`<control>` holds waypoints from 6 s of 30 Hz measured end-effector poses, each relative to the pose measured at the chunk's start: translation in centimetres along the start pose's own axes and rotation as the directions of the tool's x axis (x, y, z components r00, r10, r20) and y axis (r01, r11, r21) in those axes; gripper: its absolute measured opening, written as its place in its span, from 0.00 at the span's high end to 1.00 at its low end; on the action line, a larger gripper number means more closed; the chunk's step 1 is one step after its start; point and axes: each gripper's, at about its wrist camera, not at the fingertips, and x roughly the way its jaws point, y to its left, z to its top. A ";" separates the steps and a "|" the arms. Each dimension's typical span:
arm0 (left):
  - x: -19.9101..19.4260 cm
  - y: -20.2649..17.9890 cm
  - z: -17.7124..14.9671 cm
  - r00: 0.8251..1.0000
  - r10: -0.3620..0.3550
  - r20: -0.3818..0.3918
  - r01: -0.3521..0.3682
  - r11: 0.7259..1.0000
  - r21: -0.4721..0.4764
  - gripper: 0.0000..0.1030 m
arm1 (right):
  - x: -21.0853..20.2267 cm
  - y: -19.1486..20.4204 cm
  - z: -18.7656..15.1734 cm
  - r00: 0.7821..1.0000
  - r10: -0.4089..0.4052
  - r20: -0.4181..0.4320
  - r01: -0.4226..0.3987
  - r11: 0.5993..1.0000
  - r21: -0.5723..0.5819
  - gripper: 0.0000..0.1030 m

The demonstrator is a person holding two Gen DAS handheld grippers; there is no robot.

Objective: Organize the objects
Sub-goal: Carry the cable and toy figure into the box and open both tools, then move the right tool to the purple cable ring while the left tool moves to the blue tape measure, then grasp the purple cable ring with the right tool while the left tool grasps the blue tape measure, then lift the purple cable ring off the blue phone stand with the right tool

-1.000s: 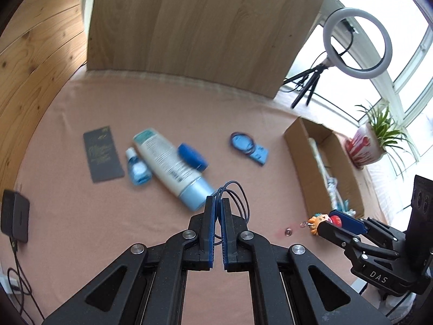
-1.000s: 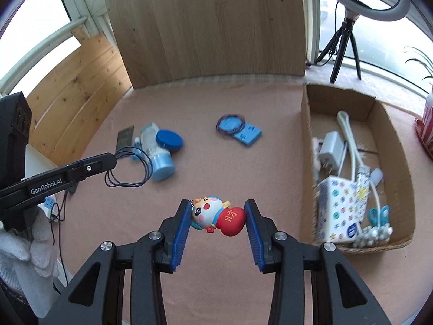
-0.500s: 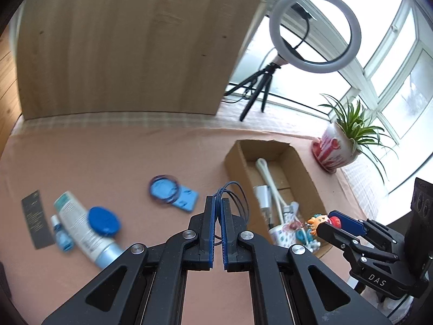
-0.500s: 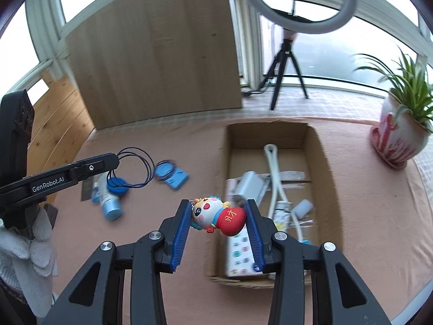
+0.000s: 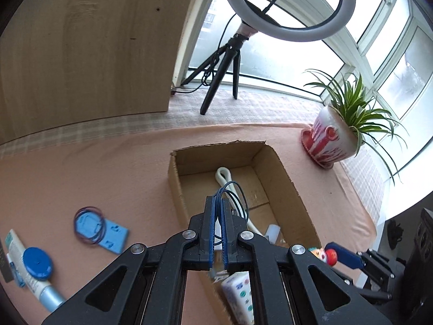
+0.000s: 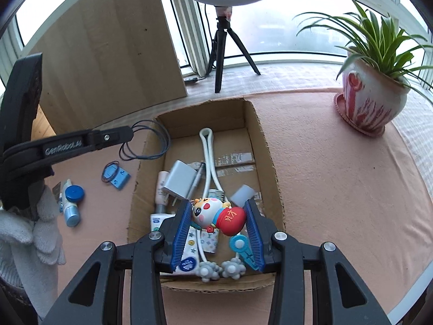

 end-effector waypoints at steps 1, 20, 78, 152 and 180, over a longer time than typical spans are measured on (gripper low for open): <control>0.6 -0.2 0.1 1.000 0.002 -0.007 -0.002 1.000 0.000 0.97 | 0.1 -0.1 -0.1 1.000 -0.001 -0.003 0.001 1.000 0.001 0.64; 0.9 1.1 -0.5 0.998 0.038 -0.045 -0.039 0.999 -0.020 0.66 | 1.0 0.6 -0.7 0.999 0.046 -0.028 -0.046 0.999 0.000 0.52; -2.9 20.4 -9.7 0.979 0.098 -0.179 -0.106 0.994 -0.036 0.43 | 20.4 23.5 6.1 0.911 0.141 -0.388 -0.236 0.949 -0.209 0.78; -8.0 15.4 -20.5 0.987 0.053 -0.152 -0.052 0.999 0.011 0.48 | 14.4 17.2 0.6 0.933 0.156 -0.326 -0.193 0.978 -0.082 0.72; -9.9 15.7 -21.4 0.983 0.101 -0.152 -0.100 0.995 0.016 0.37 | 10.3 13.1 -5.4 0.891 0.195 -0.411 -0.261 0.959 -0.109 0.72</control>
